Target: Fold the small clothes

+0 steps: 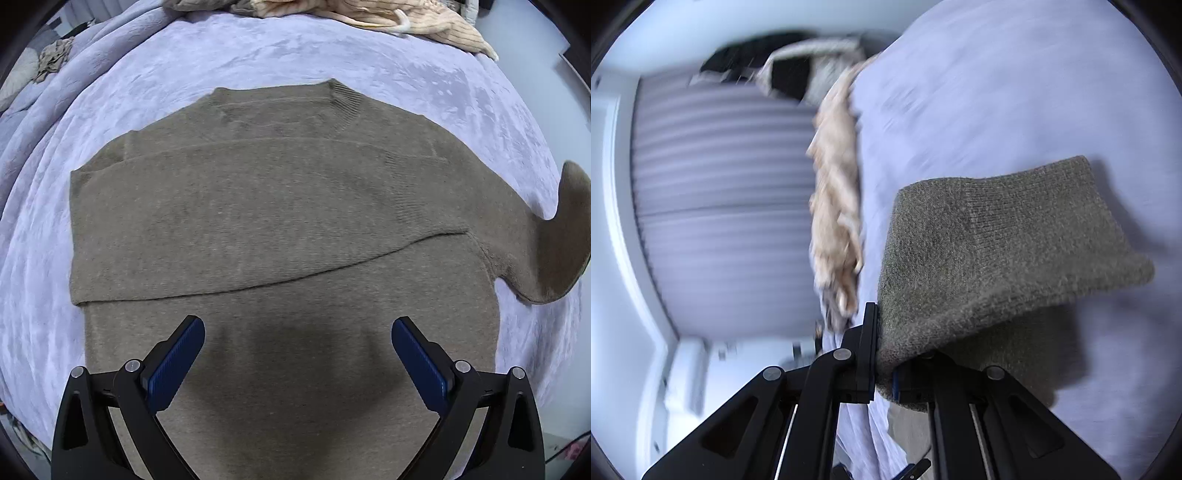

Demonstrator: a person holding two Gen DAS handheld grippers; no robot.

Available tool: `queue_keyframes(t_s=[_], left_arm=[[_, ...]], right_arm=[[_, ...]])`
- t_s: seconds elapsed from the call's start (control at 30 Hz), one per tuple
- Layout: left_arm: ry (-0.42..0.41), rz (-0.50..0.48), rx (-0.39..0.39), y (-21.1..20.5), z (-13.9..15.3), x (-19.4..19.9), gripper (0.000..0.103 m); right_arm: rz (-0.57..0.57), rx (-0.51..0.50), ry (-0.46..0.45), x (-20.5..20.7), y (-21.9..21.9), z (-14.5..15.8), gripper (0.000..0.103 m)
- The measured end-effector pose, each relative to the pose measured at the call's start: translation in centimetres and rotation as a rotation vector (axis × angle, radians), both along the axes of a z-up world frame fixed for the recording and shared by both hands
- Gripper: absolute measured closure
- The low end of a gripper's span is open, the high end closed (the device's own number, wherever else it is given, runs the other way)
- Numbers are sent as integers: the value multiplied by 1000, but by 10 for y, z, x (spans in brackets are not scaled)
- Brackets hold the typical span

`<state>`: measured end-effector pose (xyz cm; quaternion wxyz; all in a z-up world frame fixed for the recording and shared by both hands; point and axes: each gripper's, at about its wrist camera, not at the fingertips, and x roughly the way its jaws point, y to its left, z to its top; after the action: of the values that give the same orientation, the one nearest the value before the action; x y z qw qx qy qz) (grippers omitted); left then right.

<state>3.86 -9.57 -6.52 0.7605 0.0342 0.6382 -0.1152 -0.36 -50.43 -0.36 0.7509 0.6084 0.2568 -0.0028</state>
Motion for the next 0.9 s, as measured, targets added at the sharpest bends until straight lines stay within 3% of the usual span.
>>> queue_keyframes(t_s=[0.2,0.3,0.43,0.57,0.67,0.7,0.73,0.8,0.9], left_arm=[[-6,93,9,49,-4,4,1],[1,148,17,76,-8,4,1],[8,216,22,116,-13,-4,1],[20,262,20,144,-20,-11,1],[26,281,10,161,-24,-17,1],[27,285,6,166,-24,-19,1],[26,289,1,172,-24,-21,1],[20,294,-6,180,-23,-22,1],[9,301,-18,195,-18,-24,1]], right_arm=[[393,-198,34,102,126,3,97],[560,-270,106,134,192,-23,97],[737,-362,271,155,264,-78,97],[739,-417,411,154,281,-110,90],[630,-366,396,139,267,-101,65],[584,-356,384,137,261,-98,64],[554,-347,366,138,255,-93,64],[564,-389,339,142,263,-83,97],[662,-527,280,146,296,-62,97]])
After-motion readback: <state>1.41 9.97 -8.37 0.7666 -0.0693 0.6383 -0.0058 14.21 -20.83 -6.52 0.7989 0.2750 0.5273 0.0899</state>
